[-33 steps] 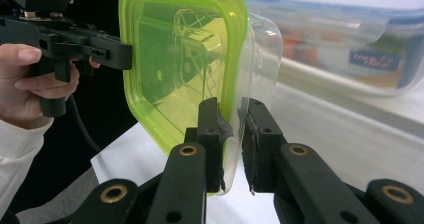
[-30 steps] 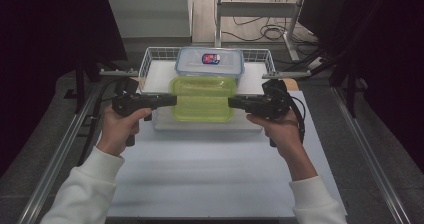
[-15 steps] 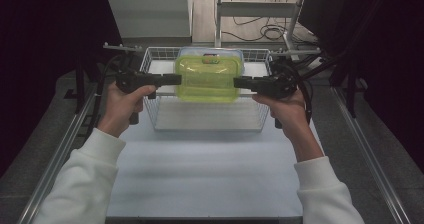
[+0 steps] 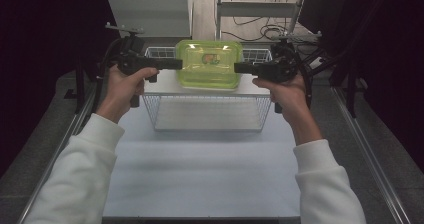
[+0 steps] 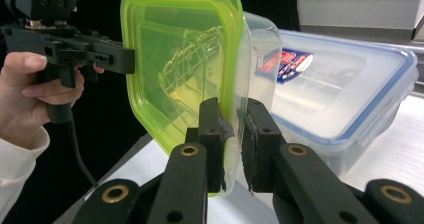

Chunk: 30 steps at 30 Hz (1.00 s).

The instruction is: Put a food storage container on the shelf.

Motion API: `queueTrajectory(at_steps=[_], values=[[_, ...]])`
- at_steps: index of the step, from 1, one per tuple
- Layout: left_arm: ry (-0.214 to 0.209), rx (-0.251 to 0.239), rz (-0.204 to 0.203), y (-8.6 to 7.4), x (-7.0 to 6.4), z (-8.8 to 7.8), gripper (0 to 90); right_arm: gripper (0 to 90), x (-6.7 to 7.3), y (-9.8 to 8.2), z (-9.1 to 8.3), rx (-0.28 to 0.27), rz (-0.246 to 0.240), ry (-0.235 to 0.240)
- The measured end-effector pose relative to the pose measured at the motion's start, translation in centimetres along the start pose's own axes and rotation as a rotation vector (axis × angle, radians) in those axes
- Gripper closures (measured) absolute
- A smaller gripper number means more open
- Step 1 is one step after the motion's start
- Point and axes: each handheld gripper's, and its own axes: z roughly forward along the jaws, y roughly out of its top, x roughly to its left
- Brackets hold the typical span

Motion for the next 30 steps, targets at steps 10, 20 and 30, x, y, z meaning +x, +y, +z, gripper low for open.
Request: queueTrajectory(at_steps=[10, 20, 30], values=[[0.006, 0.018, -0.051, 2.5, 2.9, 1.8, 81.1, 80.0, -2.4, 1.9, 1.8, -0.013, 0.051, -0.003], [0.009, 0.048, -0.086, 4.0, 5.2, 3.1, 81.1, 80.2, -4.7, 3.3, 3.5, 0.01, 0.109, -0.003], [-0.065, 0.024, -0.222, 4.7, 7.7, 3.9, 80.4, 78.9, -6.8, 3.7, 4.6, 0.009, 0.257, 0.053]])
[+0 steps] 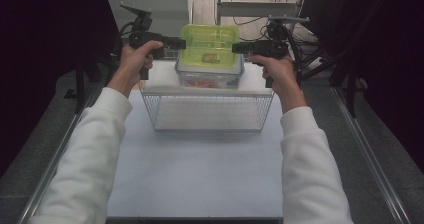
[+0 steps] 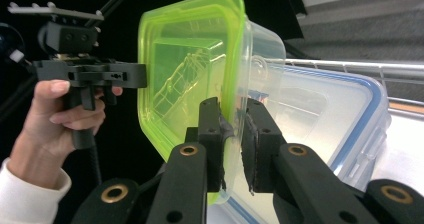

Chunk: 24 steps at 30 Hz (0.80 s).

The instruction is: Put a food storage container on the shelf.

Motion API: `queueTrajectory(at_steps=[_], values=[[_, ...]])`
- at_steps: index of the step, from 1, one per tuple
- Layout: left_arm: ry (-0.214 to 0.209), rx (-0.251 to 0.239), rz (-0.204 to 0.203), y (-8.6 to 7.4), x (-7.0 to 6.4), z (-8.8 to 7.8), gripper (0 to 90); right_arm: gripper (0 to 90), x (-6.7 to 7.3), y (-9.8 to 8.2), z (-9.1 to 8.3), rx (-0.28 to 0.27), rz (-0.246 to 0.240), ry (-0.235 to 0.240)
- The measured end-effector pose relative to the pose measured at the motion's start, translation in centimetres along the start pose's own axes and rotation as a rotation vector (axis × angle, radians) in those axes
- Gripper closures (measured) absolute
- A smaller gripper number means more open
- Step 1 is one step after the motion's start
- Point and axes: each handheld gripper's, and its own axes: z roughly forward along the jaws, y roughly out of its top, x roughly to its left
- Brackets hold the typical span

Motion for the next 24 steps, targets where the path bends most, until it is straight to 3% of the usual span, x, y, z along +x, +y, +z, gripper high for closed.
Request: queueTrajectory(at_steps=[1, 2, 3, 12, 17, 24], values=[[-0.012, -0.009, -0.03, 0.2, 0.5, 0.2, 80.1, 78.2, -0.3, 0.2, 0.2, -0.001, 0.027, 0.007], [-0.012, -0.009, -0.03, 0.2, 0.5, 0.2, 79.9, 77.8, -0.5, 0.3, 0.2, -0.001, 0.04, 0.009], [-0.019, -0.02, -0.065, 0.3, 0.7, 0.4, 79.7, 77.3, -0.7, 0.4, 0.3, -0.003, 0.054, 0.013], [-0.047, -0.007, -0.149, 0.6, 1.8, 0.9, 75.5, 73.3, -2.1, 0.5, 1.3, -0.019, 0.146, 0.028], [-0.037, -0.012, -0.155, 0.6, 2.2, 1.3, 73.0, 72.6, -2.6, 0.5, 1.4, -0.026, 0.209, 0.048], [-0.025, -0.024, -0.134, 0.5, 2.3, 1.7, 66.7, 71.5, -2.4, 0.3, 1.2, -0.02, 0.228, 0.046]])
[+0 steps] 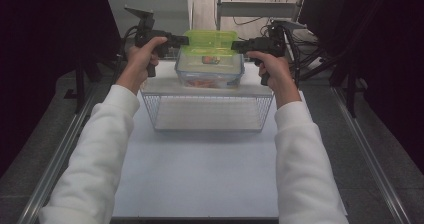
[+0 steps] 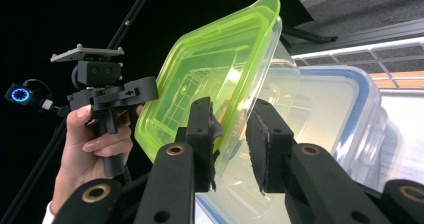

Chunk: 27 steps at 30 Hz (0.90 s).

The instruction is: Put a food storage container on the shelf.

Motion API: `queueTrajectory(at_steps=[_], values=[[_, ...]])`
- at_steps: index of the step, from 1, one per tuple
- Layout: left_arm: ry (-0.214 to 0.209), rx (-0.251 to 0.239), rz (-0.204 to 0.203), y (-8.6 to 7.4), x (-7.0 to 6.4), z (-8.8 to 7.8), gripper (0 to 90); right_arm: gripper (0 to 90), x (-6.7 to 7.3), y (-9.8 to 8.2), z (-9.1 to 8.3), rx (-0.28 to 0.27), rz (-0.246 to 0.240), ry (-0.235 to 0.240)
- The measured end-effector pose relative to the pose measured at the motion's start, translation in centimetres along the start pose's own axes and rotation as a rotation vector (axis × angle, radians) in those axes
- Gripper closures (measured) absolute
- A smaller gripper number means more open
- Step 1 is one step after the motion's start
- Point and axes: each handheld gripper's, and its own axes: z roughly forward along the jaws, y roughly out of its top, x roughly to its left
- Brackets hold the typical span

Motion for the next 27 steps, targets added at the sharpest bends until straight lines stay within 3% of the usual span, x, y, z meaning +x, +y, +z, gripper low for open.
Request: queueTrajectory(at_steps=[2, 4, 7, 12, 15, 16, 17, 18, 21, 25, 27], values=[[0.008, 0.002, 0.01, 0.0, 0.0, 0.1, 64.4, 68.1, 0.0, 0.0, 0.0, 0.001, -0.015, -0.012], [0.024, -0.01, 0.021, 0.0, -0.1, 0.0, 55.1, 55.5, 0.1, 0.1, -0.2, -0.008, -0.046, -0.049], [0.051, -0.058, 0.045, 0.1, -0.3, -0.6, 42.4, 46.9, 0.2, 0.1, -0.7, -0.036, -0.079, -0.059], [0.068, -0.075, 0.082, -0.1, -0.8, -1.2, 39.0, 42.2, 0.9, 0.0, -1.3, -0.043, -0.142, -0.074], [0.087, -0.082, 0.142, -0.7, -1.9, -1.8, 34.9, 39.6, 1.8, -0.4, -2.1, -0.034, -0.205, -0.094], [0.087, -0.082, 0.142, -0.7, -1.9, -1.8, 33.2, 39.6, 1.8, -0.4, -2.1, -0.034, -0.205, -0.094], [0.094, -0.073, 0.18, -1.2, -2.6, -2.1, 31.8, 38.2, 2.2, -0.7, -2.6, -0.025, -0.232, -0.1], [0.094, -0.073, 0.18, -1.2, -2.6, -2.1, 30.5, 38.2, 2.2, -0.7, -2.6, -0.025, -0.232, -0.1], [0.083, -0.074, 0.212, -2.2, -3.4, -2.9, 29.5, 36.6, 2.7, -1.4, -3.3, -0.019, -0.269, -0.105], [0.111, -0.062, 0.287, -4.6, -4.7, -4.4, 27.1, 34.2, 3.1, -2.9, -4.8, 0.008, -0.332, -0.106], [0.119, -0.054, 0.3, -5.1, -4.8, -4.7, 27.1, 34.1, 3.1, -3.3, -5.2, 0.012, -0.347, -0.105]])
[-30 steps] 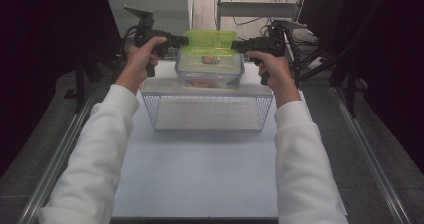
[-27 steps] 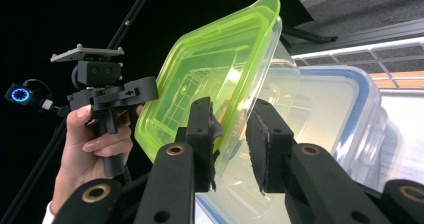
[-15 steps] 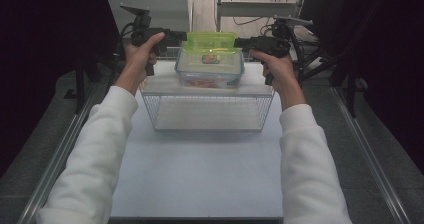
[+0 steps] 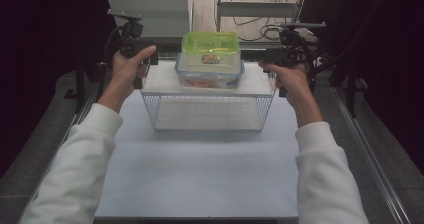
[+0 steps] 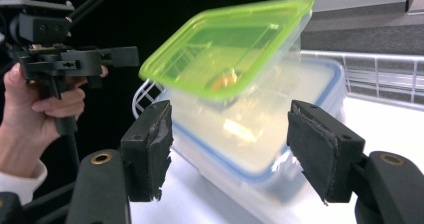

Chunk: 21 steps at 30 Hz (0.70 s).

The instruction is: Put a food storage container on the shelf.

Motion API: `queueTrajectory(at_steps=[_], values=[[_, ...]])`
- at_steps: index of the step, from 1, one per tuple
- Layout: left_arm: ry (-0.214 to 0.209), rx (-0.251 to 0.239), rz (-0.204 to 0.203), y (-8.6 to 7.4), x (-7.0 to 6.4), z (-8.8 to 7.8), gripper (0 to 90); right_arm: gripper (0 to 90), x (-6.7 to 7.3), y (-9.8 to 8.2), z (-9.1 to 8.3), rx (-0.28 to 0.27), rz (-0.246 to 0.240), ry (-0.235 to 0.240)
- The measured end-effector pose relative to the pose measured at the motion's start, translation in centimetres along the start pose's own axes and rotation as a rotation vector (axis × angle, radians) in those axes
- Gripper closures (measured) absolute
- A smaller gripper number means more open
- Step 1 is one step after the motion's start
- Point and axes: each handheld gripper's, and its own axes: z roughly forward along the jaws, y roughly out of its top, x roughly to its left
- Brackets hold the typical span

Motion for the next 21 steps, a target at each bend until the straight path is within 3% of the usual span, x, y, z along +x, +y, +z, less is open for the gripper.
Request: queueTrajectory(at_steps=[4, 5, 6, 10, 11, 12, 13, 14, 15, 17, 20, 21], values=[[0.017, 0.002, 0.049, -2.7, -1.0, -2.1, 26.9, 33.2, 0.5, -2.0, -1.6, 0.025, -0.057, -0.016], [0.017, 0.002, 0.049, -2.7, -1.0, -2.1, 26.9, 33.2, 0.5, -2.0, -1.6, 0.025, -0.057, -0.016], [0.032, 0.012, 0.078, -3.8, -1.5, -2.9, 26.9, 32.9, 0.7, -3.0, -2.3, 0.04, -0.071, -0.018], [0.038, 0.033, 0.121, -6.4, -2.4, -4.1, 27.3, 32.8, 0.9, -5.3, -3.4, 0.055, -0.095, -0.012], [0.038, 0.033, 0.121, -6.4, -2.4, -4.1, 27.3, 32.8, 0.9, -5.9, -3.6, 0.058, -0.097, -0.016], [0.03, 0.05, 0.129, -7.8, -2.7, -4.5, 27.2, 32.8, 0.9, -6.7, -3.8, 0.059, -0.101, -0.008], [0.03, 0.05, 0.129, -7.8, -2.7, -4.5, 26.9, 32.8, 1.0, -7.4, -3.9, 0.069, -0.102, 0.001], [0.026, 0.063, 0.133, -9.4, -3.1, -4.7, 26.8, 32.8, 1.0, -8.1, -3.9, 0.079, -0.107, -0.002], [0.026, 0.063, 0.133, -9.4, -3.1, -4.7, 26.6, 32.8, 1.1, -8.9, -4.0, 0.084, -0.111, -0.005], [0.031, 0.077, 0.142, -10.9, -3.4, -4.9, 26.5, 32.8, 1.1, -9.7, -4.1, 0.093, -0.112, -0.002], [0.047, 0.096, 0.154, -13.3, -3.7, -5.1, 26.5, 32.8, 1.2, -13.0, -4.2, 0.131, -0.124, -0.009], [0.05, 0.103, 0.156, -14.1, -3.7, -5.1, 26.5, 32.8, 1.2, -13.0, -4.2, 0.131, -0.124, -0.009]])
